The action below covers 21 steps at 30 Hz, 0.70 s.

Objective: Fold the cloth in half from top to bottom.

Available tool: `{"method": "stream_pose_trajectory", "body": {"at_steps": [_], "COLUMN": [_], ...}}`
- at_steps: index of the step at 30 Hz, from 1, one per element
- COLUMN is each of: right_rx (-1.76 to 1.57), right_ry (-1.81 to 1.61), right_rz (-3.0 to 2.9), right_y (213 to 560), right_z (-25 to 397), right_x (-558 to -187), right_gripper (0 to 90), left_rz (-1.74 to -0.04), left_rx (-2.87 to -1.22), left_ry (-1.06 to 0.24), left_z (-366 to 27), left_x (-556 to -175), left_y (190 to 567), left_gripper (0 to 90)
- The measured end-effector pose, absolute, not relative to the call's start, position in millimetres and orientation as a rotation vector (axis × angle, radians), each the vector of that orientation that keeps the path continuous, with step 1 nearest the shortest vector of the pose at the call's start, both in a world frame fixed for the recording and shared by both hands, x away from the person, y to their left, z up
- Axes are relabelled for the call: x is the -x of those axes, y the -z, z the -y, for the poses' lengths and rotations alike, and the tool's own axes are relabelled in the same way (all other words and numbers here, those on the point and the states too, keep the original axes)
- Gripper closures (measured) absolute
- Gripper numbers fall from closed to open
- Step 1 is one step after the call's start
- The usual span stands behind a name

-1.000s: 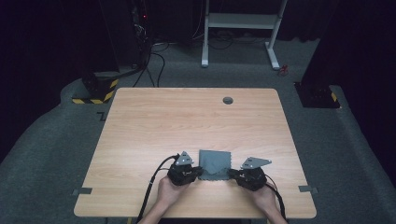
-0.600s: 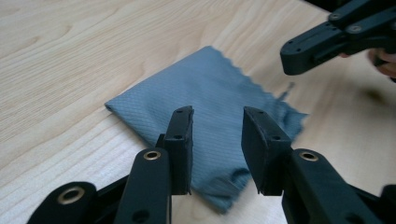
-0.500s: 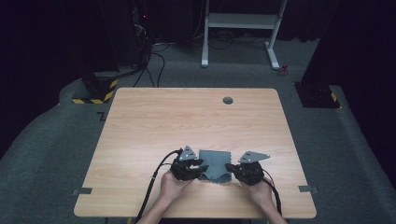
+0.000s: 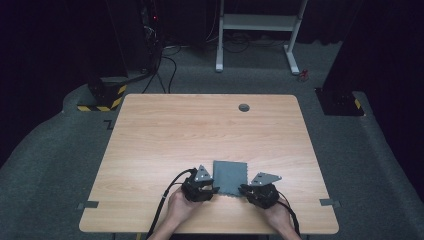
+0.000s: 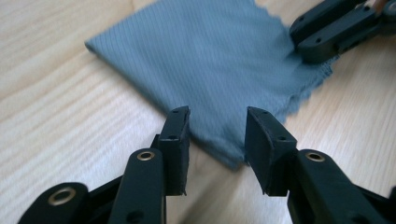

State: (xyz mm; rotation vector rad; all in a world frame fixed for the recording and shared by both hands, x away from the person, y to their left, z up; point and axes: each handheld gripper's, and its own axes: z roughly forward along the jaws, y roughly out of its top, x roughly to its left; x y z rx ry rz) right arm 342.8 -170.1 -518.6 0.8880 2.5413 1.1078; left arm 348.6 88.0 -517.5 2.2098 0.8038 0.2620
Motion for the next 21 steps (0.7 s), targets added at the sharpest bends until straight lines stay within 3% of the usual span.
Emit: {"method": "stream_pose_trajectory", "body": {"at_steps": [9,16,21], "right_rx": [-0.84,-0.977,-1.082], "right_ry": [-1.083,-1.171,-1.197], "right_rz": [-2.521,-2.449,-2.431], "right_y": [517.6,504.1,504.2], "right_z": [171.6,178.6,163.3], "right_x": [-334.6,-366.4,-400.8], "right_gripper": [71.5,84.7,86.7], "left_rz": [-0.799,-0.823,-0.837], "left_rx": [-2.202,-2.115,-2.108], "left_ry": [-0.252,-0.258,-0.238], "left_z": [-98.7,-97.1,-73.4], "left_x": [-343.9,-372.0,-400.5], "left_y": [515.2,497.5,502.3], "left_gripper": [55.5,55.4,55.7]}}
